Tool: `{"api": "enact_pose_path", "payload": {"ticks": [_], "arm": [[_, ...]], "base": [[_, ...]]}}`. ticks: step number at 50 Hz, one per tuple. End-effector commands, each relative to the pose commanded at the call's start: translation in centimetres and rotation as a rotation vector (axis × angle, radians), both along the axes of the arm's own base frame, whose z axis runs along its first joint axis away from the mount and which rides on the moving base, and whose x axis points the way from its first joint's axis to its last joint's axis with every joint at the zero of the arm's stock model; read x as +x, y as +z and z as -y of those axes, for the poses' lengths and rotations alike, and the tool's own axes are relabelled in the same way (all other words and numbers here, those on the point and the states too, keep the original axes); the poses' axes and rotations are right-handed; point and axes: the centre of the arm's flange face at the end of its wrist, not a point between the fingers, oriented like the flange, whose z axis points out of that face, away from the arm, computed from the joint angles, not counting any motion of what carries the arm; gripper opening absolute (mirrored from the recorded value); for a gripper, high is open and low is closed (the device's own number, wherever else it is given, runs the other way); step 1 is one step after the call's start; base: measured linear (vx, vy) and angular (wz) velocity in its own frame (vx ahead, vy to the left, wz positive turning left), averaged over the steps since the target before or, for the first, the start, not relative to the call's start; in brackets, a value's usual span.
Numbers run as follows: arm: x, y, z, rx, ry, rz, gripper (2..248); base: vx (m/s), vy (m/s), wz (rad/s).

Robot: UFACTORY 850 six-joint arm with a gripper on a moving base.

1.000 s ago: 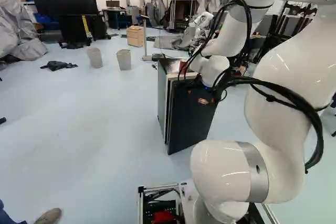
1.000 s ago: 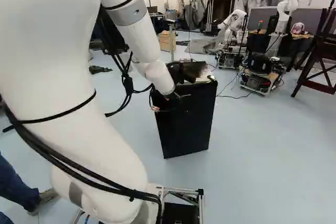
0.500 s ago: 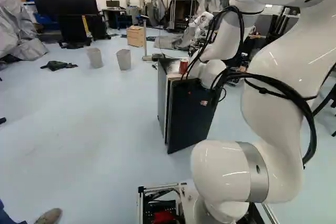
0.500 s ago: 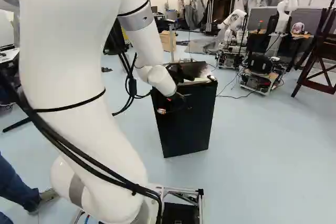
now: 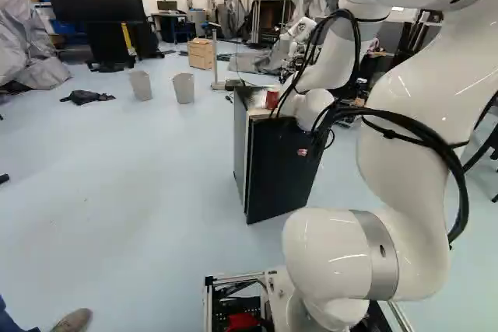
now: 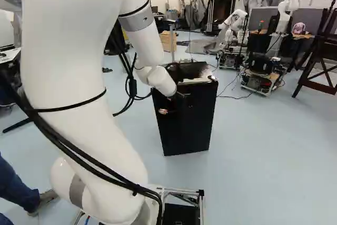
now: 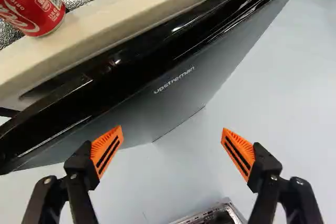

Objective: Grab a drink from the fridge

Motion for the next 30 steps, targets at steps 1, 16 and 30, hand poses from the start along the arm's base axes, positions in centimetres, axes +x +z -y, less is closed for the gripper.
{"api": "enact_pose_path", "payload": {"ticks": [1,16,30], "arm": [[0.0,0.0,-0.1,0.000,0.001,0.000,247],[0.5,0.0,-1.0,0.000,0.024,0.001,247],[1.2,0.0,-1.8,-0.001,0.046,0.003,247]], "base": [[0.000,0.000,0.000],[0.000,0.000,0.000],[0.000,0.000,0.000]]}}
